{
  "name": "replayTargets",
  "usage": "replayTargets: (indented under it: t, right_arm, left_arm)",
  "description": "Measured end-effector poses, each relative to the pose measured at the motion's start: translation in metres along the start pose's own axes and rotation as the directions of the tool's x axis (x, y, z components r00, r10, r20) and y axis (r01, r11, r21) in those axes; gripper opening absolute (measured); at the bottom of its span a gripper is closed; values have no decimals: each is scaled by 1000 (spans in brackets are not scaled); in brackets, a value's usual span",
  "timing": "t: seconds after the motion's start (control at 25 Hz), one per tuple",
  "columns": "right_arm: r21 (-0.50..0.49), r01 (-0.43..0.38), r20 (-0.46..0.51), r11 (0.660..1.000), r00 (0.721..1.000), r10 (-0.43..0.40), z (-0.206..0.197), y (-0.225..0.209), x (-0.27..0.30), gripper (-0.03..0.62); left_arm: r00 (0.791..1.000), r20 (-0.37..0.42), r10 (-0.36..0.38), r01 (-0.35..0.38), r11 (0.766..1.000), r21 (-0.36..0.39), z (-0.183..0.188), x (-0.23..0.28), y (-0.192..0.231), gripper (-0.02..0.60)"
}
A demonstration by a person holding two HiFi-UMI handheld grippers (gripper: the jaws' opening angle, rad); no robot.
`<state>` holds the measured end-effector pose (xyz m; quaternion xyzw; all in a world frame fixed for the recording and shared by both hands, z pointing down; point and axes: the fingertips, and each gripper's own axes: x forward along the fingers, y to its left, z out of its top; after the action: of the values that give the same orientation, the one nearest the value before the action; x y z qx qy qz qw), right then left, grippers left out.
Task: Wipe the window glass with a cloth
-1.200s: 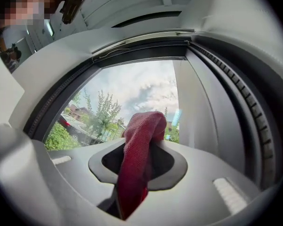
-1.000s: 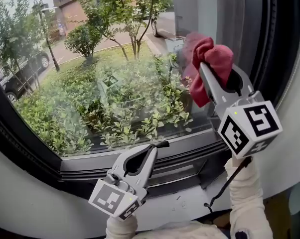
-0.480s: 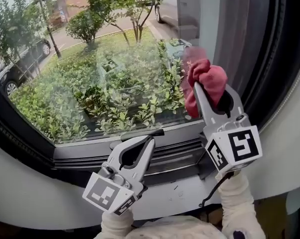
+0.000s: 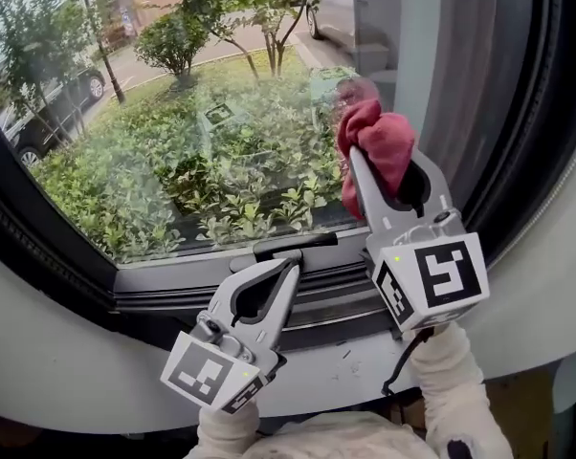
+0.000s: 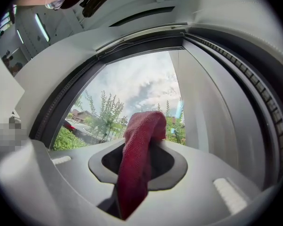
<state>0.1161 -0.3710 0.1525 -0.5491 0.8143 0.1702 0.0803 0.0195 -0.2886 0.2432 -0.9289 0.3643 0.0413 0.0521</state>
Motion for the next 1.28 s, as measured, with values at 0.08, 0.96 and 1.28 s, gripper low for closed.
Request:
replayTargets:
  t: [0.08, 0.96, 1.28]
  right_arm:
    - [-3, -16, 7, 1000, 1000, 17, 5, 17, 7, 127]
    - [-50, -109, 22, 993, 994, 110, 21, 147, 55, 127]
    - [-56, -108, 2, 993, 994, 108, -2, 148, 44, 127]
  left_arm:
    - [1000, 2, 13, -13, 1000, 2, 2, -10, 7, 0]
    - [997, 64, 51, -50, 999, -13, 15, -97, 71, 0]
    - [997, 41, 58, -57, 998, -21, 8, -96, 60, 0]
